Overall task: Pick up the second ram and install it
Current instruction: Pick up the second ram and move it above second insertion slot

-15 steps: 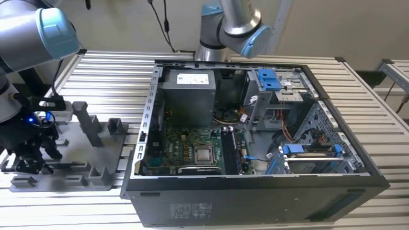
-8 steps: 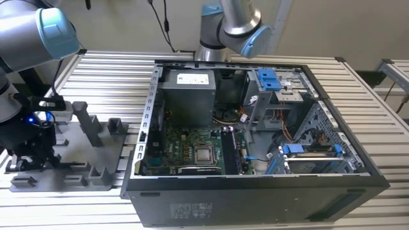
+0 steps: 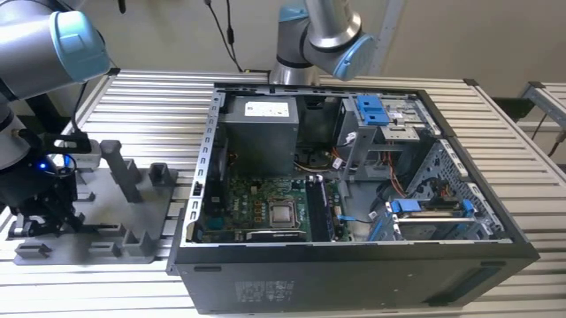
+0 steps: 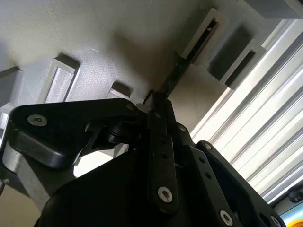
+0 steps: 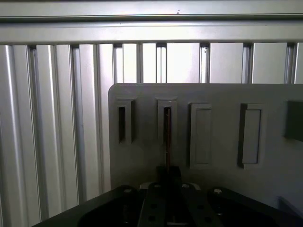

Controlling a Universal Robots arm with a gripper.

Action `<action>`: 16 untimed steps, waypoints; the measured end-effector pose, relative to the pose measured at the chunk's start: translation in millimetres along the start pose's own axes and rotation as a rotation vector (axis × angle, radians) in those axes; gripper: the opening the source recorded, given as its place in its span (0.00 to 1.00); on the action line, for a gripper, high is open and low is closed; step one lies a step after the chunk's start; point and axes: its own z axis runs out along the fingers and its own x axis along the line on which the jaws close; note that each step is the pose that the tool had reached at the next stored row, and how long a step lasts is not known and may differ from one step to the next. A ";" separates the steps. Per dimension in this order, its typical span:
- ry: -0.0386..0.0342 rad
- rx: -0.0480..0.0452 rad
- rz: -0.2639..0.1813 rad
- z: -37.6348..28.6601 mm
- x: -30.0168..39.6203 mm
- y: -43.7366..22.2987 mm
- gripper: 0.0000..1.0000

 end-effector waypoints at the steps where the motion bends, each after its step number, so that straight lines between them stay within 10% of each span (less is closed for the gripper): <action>1: 0.0001 0.0000 0.000 0.0 0.0 0.0 0.14; 16: 0.0022 0.0000 0.000 -6.4 0.0 -0.3 0.14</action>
